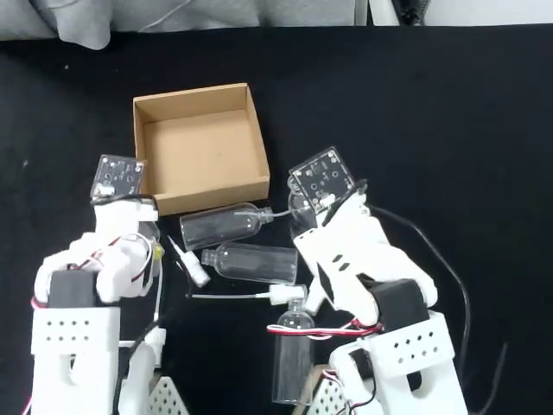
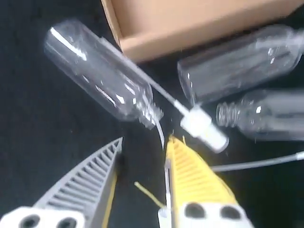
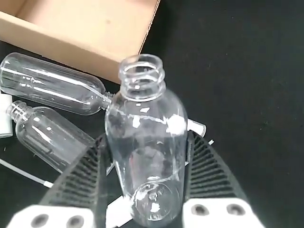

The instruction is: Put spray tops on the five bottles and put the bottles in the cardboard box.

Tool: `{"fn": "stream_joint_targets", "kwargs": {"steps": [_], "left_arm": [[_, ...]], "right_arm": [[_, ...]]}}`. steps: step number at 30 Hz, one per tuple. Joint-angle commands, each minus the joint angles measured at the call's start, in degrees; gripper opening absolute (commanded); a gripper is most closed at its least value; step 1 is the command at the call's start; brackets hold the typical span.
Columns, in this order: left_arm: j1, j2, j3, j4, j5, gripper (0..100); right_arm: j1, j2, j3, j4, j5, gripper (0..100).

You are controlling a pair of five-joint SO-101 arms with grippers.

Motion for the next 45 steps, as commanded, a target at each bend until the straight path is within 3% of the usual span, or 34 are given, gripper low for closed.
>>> {"fn": "stream_joint_targets", "kwargs": {"steps": [1,9,15,28,34,41,45], "left_arm": [[-0.6,4.2,-3.6,1.2,-0.5,14],[0.4,5.7,-3.3,2.5,-0.5,14],[5.9,5.8,-3.6,2.5,-1.1,14],[6.2,6.4,-4.7,3.0,-21.9,14],[6.7,17.1,-9.3,3.0,-26.9,14],[6.7,26.9,-13.1,3.0,-37.4,14],[6.8,28.0,-13.1,2.9,-40.7,21]], "right_arm": [[-0.8,-1.0,-0.6,-1.4,-0.4,9.2],[-0.8,-1.0,-0.5,-1.4,-0.4,9.2],[-0.8,-1.0,-0.5,-1.4,-0.4,9.2],[0.8,-1.0,-0.5,-1.5,-0.4,9.2],[6.1,-1.0,-0.7,-3.2,-0.5,9.2],[7.0,-1.0,-0.5,-4.0,-2.1,9.2],[7.1,-1.0,-0.6,-4.0,-2.1,9.2]]}}
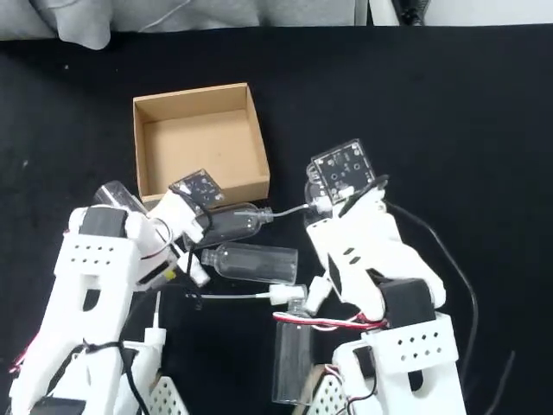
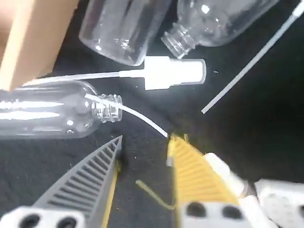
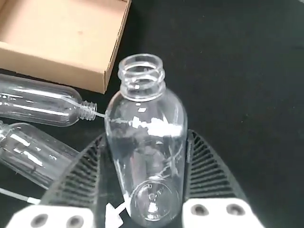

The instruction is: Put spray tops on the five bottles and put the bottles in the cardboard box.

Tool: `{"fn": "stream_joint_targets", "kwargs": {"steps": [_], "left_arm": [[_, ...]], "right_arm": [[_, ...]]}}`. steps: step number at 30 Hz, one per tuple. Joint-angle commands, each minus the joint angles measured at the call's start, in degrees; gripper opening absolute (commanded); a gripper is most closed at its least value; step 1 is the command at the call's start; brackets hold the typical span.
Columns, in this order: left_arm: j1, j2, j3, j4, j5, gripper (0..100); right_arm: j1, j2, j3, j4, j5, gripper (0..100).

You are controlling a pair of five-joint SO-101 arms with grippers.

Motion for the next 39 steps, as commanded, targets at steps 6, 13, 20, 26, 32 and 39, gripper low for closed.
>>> {"fn": "stream_joint_targets", "kwargs": {"steps": [6,13,20,26,32,39], "left_arm": [[0.7,0.9,-3.4,0.2,-11.2,23],[5.8,1.0,-2.9,0.1,-14.0,23],[10.4,1.0,-2.8,0.1,-16.0,20],[10.9,1.0,-1.4,0.3,-22.9,20],[10.9,1.0,0.0,0.1,-29.6,20],[13.9,1.1,0.7,-1.8,-31.8,20]], "right_arm": [[6.1,-1.0,-0.4,-3.8,-1.1,9.2],[8.4,-1.0,-0.1,-5.0,-3.5,9.2],[9.8,-1.0,-0.4,-5.0,-3.5,9.2],[10.3,-1.0,-0.6,-5.0,-3.5,9.2],[10.3,-1.0,-0.6,-5.1,-3.5,9.2],[10.4,-1.0,-0.1,-6.2,-3.5,9.2]]}}
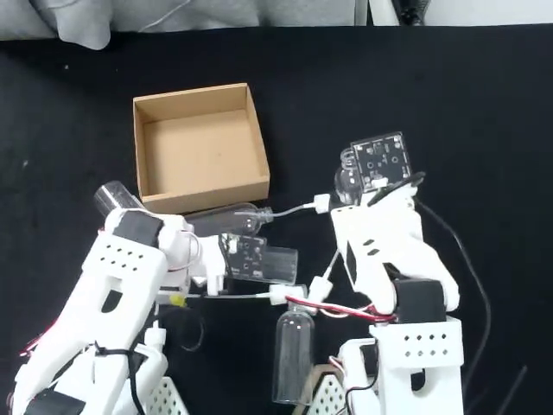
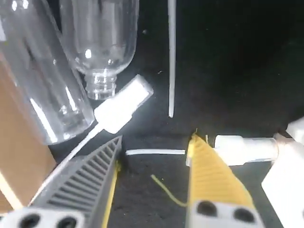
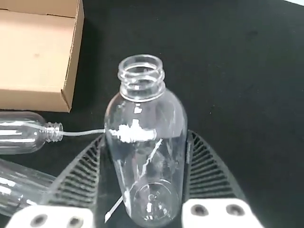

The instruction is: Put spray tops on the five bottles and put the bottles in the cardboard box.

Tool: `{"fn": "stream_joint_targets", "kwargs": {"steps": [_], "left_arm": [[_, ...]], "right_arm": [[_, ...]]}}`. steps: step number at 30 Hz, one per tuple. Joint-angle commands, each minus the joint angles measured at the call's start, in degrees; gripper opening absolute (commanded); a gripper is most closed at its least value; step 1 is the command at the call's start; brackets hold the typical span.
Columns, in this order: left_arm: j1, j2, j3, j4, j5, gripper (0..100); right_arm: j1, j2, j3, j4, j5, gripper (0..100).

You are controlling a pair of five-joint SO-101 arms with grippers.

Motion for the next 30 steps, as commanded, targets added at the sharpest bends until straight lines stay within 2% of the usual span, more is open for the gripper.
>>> {"fn": "stream_joint_targets", "kwargs": {"steps": [1,5,9,23,30], "left_arm": [[1.8,0.1,0.4,-3.3,-2.5,20],[1.8,0.1,4.2,-9.4,-4.7,20],[1.8,0.1,5.8,-10.6,-7.1,20],[1.8,0.3,11.4,-24.4,-7.2,20],[4.7,11.9,6.8,-25.7,-5.5,20]], "right_arm": [[1.7,-1.0,-0.3,-2.1,-0.5,9.2],[1.7,-1.0,-0.3,-2.1,-0.5,9.2],[1.7,-1.0,-0.3,-2.1,-0.4,9.2],[1.7,-1.0,-0.4,-2.1,0.0,9.2],[1.6,-1.0,-0.4,-2.1,0.0,9.2]]}}
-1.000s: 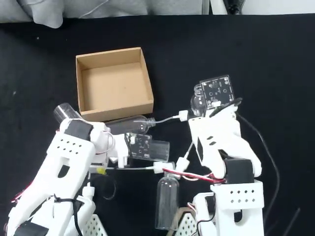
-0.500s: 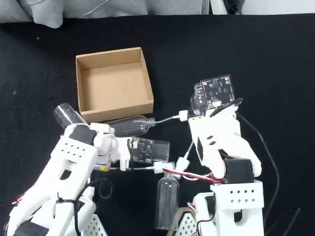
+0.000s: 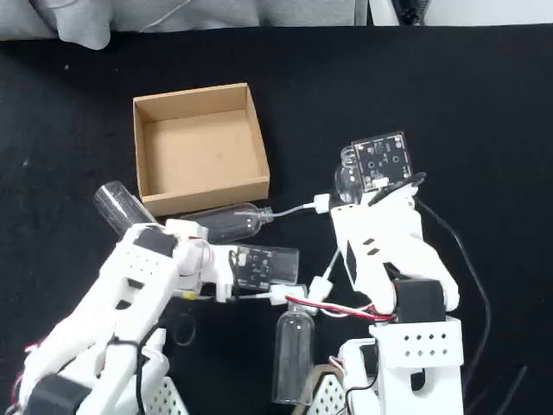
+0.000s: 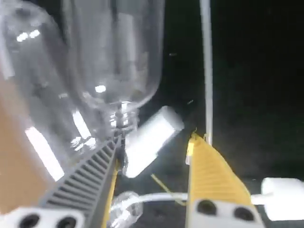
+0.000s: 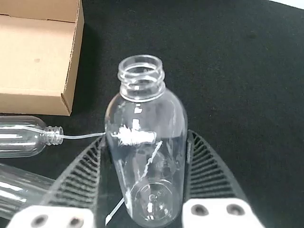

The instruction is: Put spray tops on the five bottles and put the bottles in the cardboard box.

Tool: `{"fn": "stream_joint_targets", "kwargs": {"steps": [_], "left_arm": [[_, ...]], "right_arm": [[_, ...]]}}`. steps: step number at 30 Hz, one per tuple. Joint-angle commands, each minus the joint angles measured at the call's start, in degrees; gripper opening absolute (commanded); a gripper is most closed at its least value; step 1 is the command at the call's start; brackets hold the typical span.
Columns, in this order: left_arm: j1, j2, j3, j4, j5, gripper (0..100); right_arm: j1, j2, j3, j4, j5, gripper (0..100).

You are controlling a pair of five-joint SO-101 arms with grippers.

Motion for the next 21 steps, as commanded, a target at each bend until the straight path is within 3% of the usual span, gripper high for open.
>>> {"fn": "stream_joint_targets", "kwargs": {"steps": [1,9,13,17,21], "left_arm": [[2.2,8.5,-6.6,-0.7,-1.1,20],[1.5,22.2,-14.2,-0.4,0.3,20],[0.9,22.9,-14.5,-0.4,0.8,20],[0.9,22.9,-14.7,-0.9,7.2,20],[0.9,22.9,-14.4,-0.9,8.5,20]], "right_arm": [[1.6,-1.0,-0.4,-1.8,0.0,9.2],[1.6,-1.0,-0.4,-1.8,0.0,9.2],[1.6,-1.0,-0.5,-1.8,0.0,9.2],[1.6,-1.0,-0.6,-1.8,0.0,9.2],[1.6,-1.0,-0.6,-1.8,0.0,9.2]]}}
